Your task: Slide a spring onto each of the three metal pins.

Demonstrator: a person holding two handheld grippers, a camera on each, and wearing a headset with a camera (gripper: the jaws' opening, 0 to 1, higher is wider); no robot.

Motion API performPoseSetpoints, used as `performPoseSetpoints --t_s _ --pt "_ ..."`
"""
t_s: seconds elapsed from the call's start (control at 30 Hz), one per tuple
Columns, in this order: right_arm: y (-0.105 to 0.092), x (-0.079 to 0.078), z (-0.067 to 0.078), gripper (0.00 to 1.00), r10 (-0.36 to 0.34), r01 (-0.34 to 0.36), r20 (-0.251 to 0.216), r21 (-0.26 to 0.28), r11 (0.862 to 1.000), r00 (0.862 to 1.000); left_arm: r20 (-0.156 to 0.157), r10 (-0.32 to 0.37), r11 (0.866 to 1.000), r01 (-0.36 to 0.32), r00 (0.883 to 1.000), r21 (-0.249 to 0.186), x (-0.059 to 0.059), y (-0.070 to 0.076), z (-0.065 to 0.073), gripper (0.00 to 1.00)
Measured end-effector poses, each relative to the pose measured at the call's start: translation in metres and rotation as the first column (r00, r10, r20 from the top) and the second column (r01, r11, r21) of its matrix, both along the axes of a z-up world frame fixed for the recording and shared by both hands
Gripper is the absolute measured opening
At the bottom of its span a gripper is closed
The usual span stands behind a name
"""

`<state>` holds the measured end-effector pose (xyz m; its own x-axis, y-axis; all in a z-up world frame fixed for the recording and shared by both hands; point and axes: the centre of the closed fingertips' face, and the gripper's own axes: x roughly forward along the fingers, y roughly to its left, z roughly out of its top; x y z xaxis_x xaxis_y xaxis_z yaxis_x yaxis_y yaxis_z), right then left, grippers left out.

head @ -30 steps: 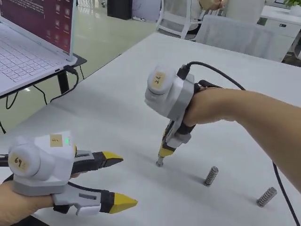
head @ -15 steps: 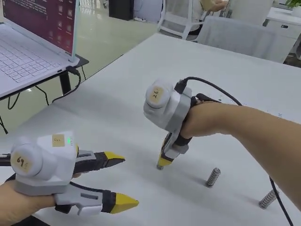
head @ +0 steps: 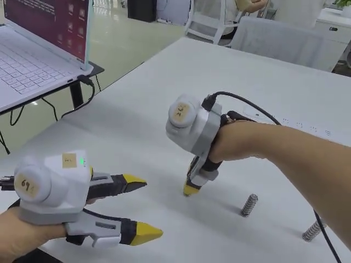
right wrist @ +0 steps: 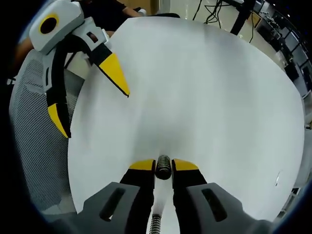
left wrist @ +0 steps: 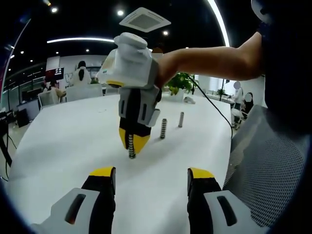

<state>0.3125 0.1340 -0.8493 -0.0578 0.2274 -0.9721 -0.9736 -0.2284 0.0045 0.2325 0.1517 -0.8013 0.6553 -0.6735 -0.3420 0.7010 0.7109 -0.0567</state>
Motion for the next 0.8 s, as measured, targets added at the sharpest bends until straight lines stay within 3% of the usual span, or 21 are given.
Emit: performPoseSetpoints --t_s 0.5,0.8 --pt "-0.008 0.005 0.004 0.21 -0.029 0.028 0.007 0.022 0.999 1.000 0.001 -0.007 1.000 0.007 1.000 0.003 0.001 -0.005 0.003 0.55" --pt "-0.022 0.011 0.015 0.23 -0.056 0.055 0.019 0.052 0.997 0.998 0.003 -0.015 1.000 0.015 1.000 0.006 0.004 -0.010 0.006 0.56"
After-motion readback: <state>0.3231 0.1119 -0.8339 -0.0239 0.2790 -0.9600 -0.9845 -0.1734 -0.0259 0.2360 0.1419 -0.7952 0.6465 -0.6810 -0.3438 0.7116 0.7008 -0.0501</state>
